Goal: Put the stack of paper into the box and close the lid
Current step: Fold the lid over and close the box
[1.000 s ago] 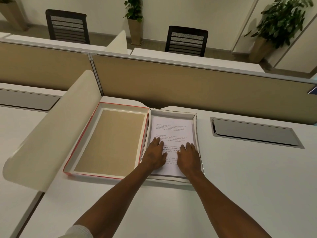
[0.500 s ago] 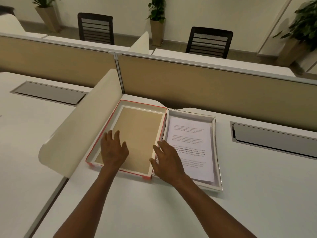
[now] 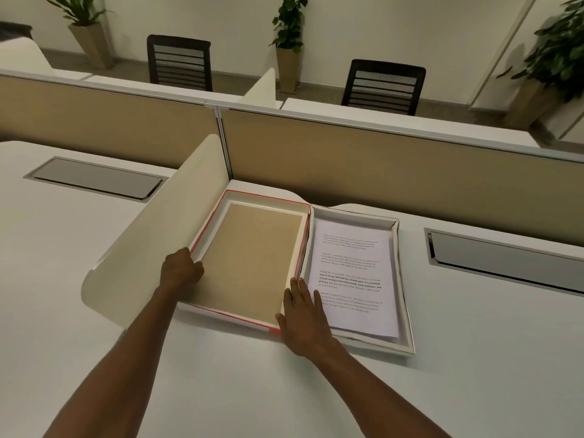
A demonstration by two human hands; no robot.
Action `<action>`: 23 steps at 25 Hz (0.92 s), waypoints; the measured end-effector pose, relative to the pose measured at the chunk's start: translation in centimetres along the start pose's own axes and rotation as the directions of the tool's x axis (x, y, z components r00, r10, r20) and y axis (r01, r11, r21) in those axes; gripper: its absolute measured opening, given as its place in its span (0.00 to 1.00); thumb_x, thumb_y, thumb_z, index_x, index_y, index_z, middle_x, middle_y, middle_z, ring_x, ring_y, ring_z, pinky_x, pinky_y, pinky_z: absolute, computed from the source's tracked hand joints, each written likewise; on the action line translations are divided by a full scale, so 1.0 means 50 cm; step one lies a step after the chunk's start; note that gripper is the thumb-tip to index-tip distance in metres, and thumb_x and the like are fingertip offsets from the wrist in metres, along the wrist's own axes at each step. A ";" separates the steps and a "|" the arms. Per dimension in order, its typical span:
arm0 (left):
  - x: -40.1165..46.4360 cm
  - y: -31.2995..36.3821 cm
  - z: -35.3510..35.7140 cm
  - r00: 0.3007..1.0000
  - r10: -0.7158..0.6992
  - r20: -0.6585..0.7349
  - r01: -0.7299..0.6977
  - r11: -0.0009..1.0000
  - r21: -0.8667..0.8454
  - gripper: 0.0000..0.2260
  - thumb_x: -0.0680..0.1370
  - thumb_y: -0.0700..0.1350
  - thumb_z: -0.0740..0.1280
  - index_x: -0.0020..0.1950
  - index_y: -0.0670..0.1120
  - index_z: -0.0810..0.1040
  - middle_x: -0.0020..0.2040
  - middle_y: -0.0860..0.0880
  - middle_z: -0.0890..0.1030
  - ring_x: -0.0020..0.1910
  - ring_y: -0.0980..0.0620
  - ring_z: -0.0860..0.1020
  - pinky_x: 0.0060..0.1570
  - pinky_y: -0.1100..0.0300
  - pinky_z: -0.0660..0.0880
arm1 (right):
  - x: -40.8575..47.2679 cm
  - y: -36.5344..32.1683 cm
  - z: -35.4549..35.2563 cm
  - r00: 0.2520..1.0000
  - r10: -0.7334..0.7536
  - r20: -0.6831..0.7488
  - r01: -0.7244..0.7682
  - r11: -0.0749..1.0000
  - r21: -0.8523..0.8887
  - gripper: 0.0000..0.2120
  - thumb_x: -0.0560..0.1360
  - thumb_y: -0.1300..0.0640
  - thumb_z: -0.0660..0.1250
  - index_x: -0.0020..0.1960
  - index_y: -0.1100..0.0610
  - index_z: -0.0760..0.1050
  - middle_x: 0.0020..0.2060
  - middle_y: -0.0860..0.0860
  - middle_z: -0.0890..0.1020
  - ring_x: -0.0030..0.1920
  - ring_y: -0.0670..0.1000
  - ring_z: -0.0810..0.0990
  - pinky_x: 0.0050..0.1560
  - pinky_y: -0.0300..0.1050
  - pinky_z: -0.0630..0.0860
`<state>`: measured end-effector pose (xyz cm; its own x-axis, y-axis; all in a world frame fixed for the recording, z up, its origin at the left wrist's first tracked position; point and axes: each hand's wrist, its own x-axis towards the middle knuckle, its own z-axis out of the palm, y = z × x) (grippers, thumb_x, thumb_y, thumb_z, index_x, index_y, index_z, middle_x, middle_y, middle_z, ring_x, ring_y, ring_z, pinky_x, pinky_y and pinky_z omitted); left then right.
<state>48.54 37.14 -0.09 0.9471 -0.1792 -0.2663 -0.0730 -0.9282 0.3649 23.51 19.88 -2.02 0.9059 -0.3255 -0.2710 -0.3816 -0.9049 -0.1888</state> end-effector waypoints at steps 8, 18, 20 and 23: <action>-0.064 0.049 -0.154 0.995 0.051 0.091 -0.006 0.897 -0.441 0.28 0.78 0.60 0.68 0.71 0.43 0.76 0.66 0.38 0.80 0.63 0.37 0.78 0.60 0.46 0.76 | -0.002 0.017 -0.007 1.000 0.008 -0.007 -0.007 1.000 0.017 0.32 0.82 0.41 0.49 0.81 0.56 0.51 0.81 0.56 0.50 0.81 0.57 0.41 0.79 0.59 0.44; -0.259 0.163 -0.192 0.944 0.328 0.026 -0.200 0.635 -0.746 0.32 0.70 0.55 0.78 0.73 0.53 0.75 0.62 0.50 0.78 0.57 0.45 0.80 0.54 0.48 0.81 | 0.066 -0.084 -0.378 0.909 0.261 -0.324 0.087 0.642 0.762 0.35 0.72 0.33 0.65 0.71 0.52 0.71 0.59 0.52 0.82 0.57 0.52 0.82 0.54 0.48 0.79; -0.280 0.190 -0.180 0.942 0.334 0.039 -0.196 0.638 -0.745 0.36 0.69 0.59 0.78 0.75 0.54 0.72 0.64 0.51 0.77 0.59 0.44 0.78 0.54 0.47 0.80 | 0.086 -0.099 -0.429 0.939 0.285 -0.190 0.021 0.504 0.864 0.32 0.73 0.37 0.68 0.70 0.54 0.71 0.63 0.55 0.80 0.57 0.55 0.82 0.51 0.53 0.84; -0.291 0.205 -0.161 0.922 0.371 0.114 -0.122 0.556 -0.822 0.37 0.69 0.62 0.75 0.75 0.51 0.72 0.67 0.49 0.78 0.63 0.43 0.78 0.59 0.43 0.79 | 0.095 -0.094 -0.445 0.940 0.329 -0.090 -0.008 0.285 0.959 0.23 0.76 0.52 0.72 0.68 0.55 0.71 0.65 0.56 0.79 0.51 0.58 0.86 0.35 0.47 0.85</action>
<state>36.53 32.85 14.72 0.8099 -0.5469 -0.2119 0.1006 -0.2265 0.9688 33.68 16.48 18.59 0.7428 -0.6280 -0.2319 -0.2919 0.0079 -0.9564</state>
